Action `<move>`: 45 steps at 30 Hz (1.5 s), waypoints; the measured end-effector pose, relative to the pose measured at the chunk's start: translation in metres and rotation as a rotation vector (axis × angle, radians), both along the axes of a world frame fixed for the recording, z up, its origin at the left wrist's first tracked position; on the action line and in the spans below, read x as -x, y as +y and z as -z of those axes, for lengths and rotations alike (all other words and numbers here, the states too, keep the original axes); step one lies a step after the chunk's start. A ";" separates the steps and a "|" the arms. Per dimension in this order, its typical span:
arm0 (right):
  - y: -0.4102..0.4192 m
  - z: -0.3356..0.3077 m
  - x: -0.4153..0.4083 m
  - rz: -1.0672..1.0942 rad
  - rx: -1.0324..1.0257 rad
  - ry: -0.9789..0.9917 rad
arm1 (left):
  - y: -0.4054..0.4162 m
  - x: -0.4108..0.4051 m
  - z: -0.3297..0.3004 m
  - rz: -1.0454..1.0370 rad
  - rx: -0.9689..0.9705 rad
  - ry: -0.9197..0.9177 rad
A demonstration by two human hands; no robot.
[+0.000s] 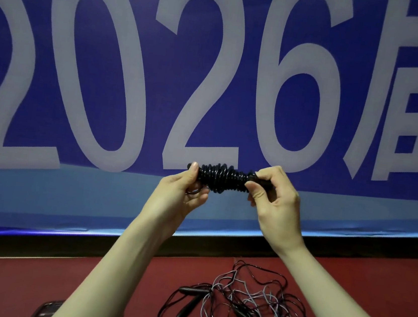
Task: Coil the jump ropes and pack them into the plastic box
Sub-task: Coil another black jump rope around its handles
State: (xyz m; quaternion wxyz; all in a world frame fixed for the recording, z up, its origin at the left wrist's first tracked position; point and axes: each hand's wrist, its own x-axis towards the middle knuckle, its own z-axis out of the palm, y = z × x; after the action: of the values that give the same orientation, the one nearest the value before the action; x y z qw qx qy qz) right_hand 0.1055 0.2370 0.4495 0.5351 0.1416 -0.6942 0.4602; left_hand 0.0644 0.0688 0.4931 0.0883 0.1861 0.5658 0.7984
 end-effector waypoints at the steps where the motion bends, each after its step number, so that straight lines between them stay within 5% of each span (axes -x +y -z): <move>1: 0.000 0.001 0.001 -0.004 -0.041 0.003 | -0.002 0.001 0.000 -0.002 0.004 0.007; 6: -0.003 0.002 0.002 -0.015 -0.179 -0.034 | -0.013 0.005 0.000 -0.029 0.144 0.136; 12: 0.005 -0.003 -0.005 -0.086 -0.290 -0.478 | -0.013 0.008 0.006 -0.293 0.374 0.503; 16: -0.001 -0.005 -0.008 -0.119 -0.368 -0.609 | -0.003 -0.004 0.007 -0.327 0.534 0.743; 24: -0.002 -0.002 -0.004 -0.117 -0.398 -0.477 | -0.001 -0.001 0.010 -0.178 0.305 0.419; 34: -0.008 -0.007 -0.006 -0.458 -0.018 -0.462 | -0.011 -0.007 -0.002 0.068 0.186 0.467; 42: -0.014 -0.004 -0.005 -0.995 0.327 -0.531 | -0.008 -0.006 0.003 -0.250 0.198 0.570; 45: -0.018 -0.002 -0.003 -1.085 0.372 -0.543 | -0.008 -0.002 0.008 -0.466 0.282 0.756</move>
State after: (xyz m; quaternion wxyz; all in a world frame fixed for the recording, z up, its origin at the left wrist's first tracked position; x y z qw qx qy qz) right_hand 0.1081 0.2193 0.4514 0.0461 0.2562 -0.5429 0.7984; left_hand 0.0666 0.0613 0.4851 -0.2815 0.3182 0.6881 0.5883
